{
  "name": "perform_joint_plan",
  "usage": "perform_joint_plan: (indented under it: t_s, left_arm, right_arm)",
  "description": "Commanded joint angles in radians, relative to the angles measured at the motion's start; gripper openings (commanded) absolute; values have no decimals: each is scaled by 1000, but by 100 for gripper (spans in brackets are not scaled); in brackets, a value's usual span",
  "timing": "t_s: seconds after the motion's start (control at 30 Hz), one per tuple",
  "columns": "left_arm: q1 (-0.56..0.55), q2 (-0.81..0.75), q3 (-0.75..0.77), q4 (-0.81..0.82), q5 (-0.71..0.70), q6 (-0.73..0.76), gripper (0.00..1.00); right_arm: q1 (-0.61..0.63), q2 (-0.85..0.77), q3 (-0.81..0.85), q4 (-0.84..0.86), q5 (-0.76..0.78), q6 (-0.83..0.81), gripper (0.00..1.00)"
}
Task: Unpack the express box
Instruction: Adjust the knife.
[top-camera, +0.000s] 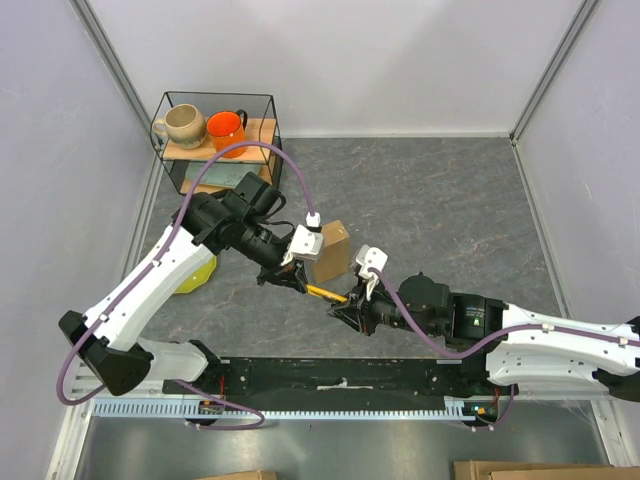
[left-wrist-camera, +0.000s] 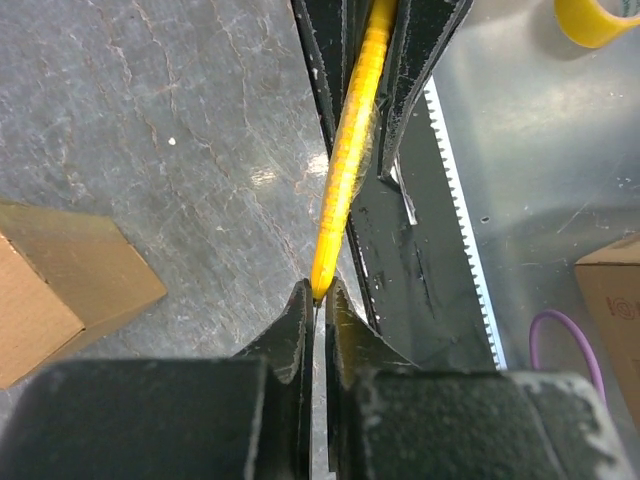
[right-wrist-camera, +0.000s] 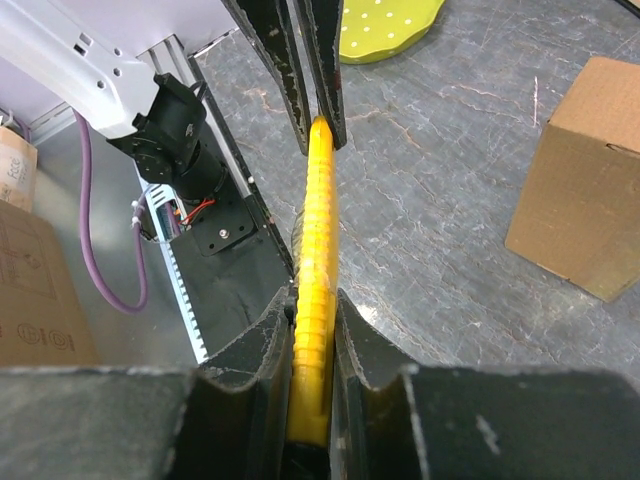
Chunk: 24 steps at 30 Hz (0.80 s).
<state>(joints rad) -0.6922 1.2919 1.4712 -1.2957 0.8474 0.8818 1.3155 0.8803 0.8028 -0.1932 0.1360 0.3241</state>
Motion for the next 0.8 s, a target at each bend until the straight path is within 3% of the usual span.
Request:
perform_joint_plan:
  t_s: [0.0,0.17,0.23,0.33,0.43,0.77]
  left_arm:
    - [-3,24,35,-28,76,36,2]
    - [-4,37,32,-36,49,34,2]
    - [-4,47,34,-37,33,31,2]
    - [-4,56,37,-33,7,17,2]
    - [-4,64,38,-24,-7,3,2]
    - [-10,63,51,-25,4,-10,2]
  right_arm:
    - [-1,2,35,127,8,-14,0]
    - [-1,-41,29,86,22,-28,25]
    - [1,-56,39,52,19,-36,43]
    - [1,-83,49,28,10,-40,55]
    - [-1,-98,50,9,5,-39,59]
    - [1,-31,50,69,-6,-69,57]
